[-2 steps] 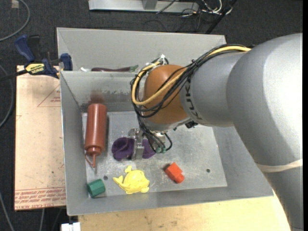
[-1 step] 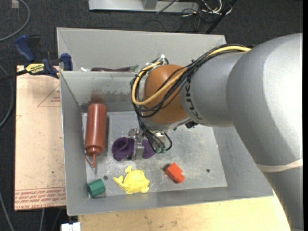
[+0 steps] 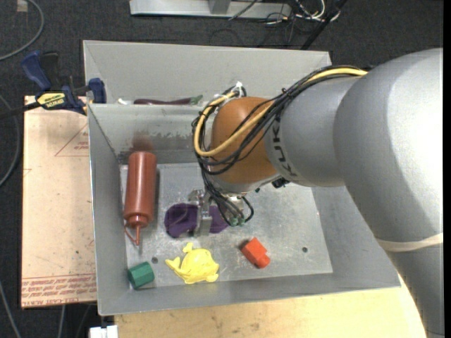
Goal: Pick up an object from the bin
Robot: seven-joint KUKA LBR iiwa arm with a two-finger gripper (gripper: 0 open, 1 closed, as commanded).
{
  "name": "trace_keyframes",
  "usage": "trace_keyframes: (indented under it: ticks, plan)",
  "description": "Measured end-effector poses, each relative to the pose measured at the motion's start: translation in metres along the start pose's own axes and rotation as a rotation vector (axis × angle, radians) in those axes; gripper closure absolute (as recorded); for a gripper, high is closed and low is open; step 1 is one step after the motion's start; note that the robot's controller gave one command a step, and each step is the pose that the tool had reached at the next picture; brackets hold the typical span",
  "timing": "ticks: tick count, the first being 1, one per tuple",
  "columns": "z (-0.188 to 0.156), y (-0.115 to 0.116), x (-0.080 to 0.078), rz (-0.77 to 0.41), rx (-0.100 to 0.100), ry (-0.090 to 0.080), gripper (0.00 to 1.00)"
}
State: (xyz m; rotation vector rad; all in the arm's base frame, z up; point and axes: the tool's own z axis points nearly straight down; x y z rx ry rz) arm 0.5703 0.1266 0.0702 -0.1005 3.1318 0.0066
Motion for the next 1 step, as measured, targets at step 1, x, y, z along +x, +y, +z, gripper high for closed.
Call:
trace_keyframes:
  ticks: [1]
  plan:
    - [-0.2106,-0.0036,-0.0325,0.021,-0.002,-0.012,1.00]
